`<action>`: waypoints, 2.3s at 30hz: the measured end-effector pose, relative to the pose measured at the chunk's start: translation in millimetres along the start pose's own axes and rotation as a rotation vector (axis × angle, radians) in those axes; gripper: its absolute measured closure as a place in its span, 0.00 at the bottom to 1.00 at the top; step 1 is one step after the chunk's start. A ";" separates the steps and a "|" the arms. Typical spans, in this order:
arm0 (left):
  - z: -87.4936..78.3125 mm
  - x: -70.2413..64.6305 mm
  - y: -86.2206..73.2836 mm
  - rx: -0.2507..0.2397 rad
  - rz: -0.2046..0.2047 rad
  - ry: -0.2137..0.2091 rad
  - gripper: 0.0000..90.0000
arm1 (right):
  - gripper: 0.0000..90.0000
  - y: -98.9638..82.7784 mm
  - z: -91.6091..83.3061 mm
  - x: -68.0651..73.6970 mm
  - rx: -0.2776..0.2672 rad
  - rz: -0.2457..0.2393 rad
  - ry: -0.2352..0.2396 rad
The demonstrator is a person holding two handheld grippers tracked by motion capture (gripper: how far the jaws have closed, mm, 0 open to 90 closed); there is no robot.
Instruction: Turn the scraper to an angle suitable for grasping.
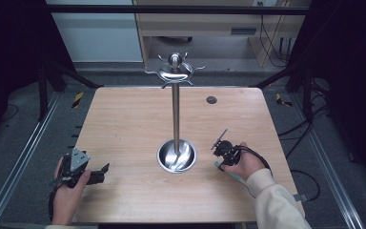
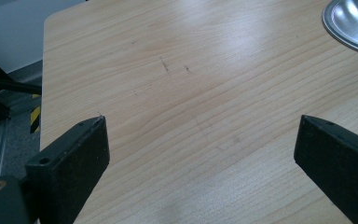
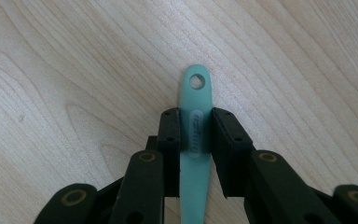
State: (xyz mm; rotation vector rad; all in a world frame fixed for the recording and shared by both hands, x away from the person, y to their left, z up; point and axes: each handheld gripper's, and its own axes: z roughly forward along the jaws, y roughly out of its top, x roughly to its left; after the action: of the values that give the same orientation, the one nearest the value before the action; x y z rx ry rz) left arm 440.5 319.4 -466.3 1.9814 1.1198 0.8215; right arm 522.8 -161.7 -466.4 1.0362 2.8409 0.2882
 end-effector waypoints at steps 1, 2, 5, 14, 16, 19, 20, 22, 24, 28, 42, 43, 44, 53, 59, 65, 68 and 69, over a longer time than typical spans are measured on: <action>0.0 0.0 0.0 0.000 0.000 0.000 0.03 | 0.83 0.0 -0.1 0.1 0.002 0.001 0.000; -0.1 0.1 0.0 0.001 0.000 0.000 0.03 | 0.83 0.0 -0.1 0.1 0.002 0.001 0.000; -0.4 0.4 -0.1 0.000 -0.003 0.000 0.03 | 0.83 0.3 -4.4 1.2 -0.005 0.026 0.000; -2.7 4.5 -0.5 -0.007 -0.012 0.010 0.03 | 0.83 6.9 -48.3 -1.4 -0.102 0.027 -0.058; -4.2 8.3 -2.4 -0.009 -0.034 0.017 0.03 | 0.83 7.6 -57.9 -3.3 -0.132 0.017 -0.062; -5.2 10.4 -3.8 -0.010 -0.044 0.022 0.03 | 0.83 9.3 -75.5 -4.8 -0.176 0.033 -0.071; -5.6 10.6 -3.8 -0.012 -0.047 0.021 0.03 | 0.83 9.4 -80.2 -6.1 -0.192 0.025 -0.076; -7.1 10.8 -2.9 -0.017 -0.047 0.022 0.03 | 0.83 9.6 -84.8 -6.6 -0.204 0.027 -0.078; -8.8 12.5 -3.2 -0.028 -0.059 0.026 0.03 | 0.83 9.7 -93.7 -7.2 -0.236 0.026 -0.078; -9.1 14.7 -4.5 -0.027 -0.069 0.028 0.03 | 0.83 10.1 -111.8 -5.5 -0.310 0.038 -0.066; -12.0 16.1 -9.0 -0.025 -0.094 0.026 0.04 | 0.83 27.1 -147.1 3.1 -0.526 0.047 -0.056; -11.8 16.2 -9.2 -0.026 -0.098 0.027 0.04 | 0.83 27.6 -147.2 3.5 -0.535 0.053 -0.055; -11.6 16.3 -9.3 -0.028 -0.101 0.026 0.04 | 0.83 28.8 -147.5 3.5 -0.536 0.053 -0.055; -11.6 15.5 -6.5 -0.044 -0.084 0.017 0.04 | 0.83 22.5 -156.5 6.0 -0.599 0.044 -0.048; -9.5 13.6 -6.3 -0.031 -0.074 0.015 0.04 | 0.83 19.2 -158.9 5.3 -0.655 0.067 -0.036; -11.8 11.2 -6.1 -0.036 -0.070 0.013 0.04 | 0.83 9.4 -169.2 7.2 -0.717 0.094 -0.030; -10.4 10.7 -5.4 -0.035 -0.064 0.010 0.04 | 0.83 5.5 -175.7 6.7 -0.755 0.096 -0.036; -8.7 10.7 -4.9 -0.032 -0.062 0.009 0.04 | 0.83 5.1 -177.1 6.5 -0.763 0.098 -0.032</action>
State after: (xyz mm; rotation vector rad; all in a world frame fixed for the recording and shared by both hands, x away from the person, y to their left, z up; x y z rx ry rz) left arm 436.1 333.1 -463.6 1.9093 1.1608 0.8118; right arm 492.4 -178.8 -292.5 0.9648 2.2916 1.2193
